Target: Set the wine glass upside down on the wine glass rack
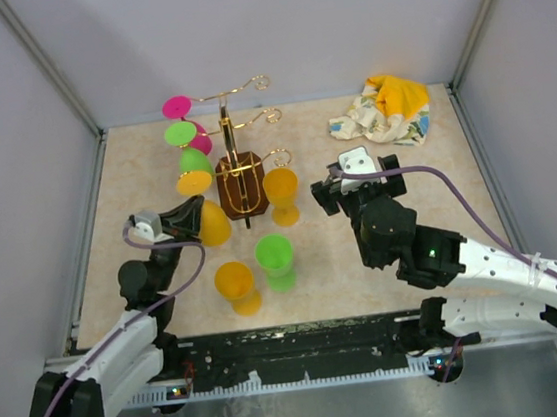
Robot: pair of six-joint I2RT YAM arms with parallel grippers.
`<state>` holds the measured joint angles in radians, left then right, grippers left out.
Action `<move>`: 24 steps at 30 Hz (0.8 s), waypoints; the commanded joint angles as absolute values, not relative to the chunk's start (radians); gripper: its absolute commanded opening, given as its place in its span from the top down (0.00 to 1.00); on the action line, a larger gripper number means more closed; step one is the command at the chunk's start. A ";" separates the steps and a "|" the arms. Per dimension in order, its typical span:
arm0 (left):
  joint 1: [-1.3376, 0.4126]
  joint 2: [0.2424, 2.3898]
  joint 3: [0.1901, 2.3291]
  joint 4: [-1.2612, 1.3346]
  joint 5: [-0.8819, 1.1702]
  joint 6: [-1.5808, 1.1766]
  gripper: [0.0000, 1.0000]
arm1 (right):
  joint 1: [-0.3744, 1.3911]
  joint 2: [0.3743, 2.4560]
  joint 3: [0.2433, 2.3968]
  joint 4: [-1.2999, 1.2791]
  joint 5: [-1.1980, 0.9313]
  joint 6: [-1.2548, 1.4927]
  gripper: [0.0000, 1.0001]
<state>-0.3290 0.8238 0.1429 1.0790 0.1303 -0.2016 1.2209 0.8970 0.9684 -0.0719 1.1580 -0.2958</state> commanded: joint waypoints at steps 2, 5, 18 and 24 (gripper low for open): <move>-0.326 0.891 0.139 1.254 0.113 -0.196 1.00 | 1.227 0.901 0.983 -0.026 1.177 -0.319 0.01; -0.327 0.929 0.151 1.286 0.127 -0.201 1.00 | 1.226 0.910 0.983 -0.018 1.175 -0.328 0.01; -0.327 1.013 0.146 1.403 -0.005 -0.186 1.00 | 1.212 0.929 0.975 -0.013 1.167 -0.331 0.01; -0.325 0.999 0.166 1.355 -0.060 -0.145 1.00 | 1.207 0.935 0.983 -0.032 1.166 -0.318 0.01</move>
<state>-0.3294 1.0145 0.1429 1.3178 0.0036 -0.1776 1.2144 0.9314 0.9688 -0.0475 1.1576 -0.3206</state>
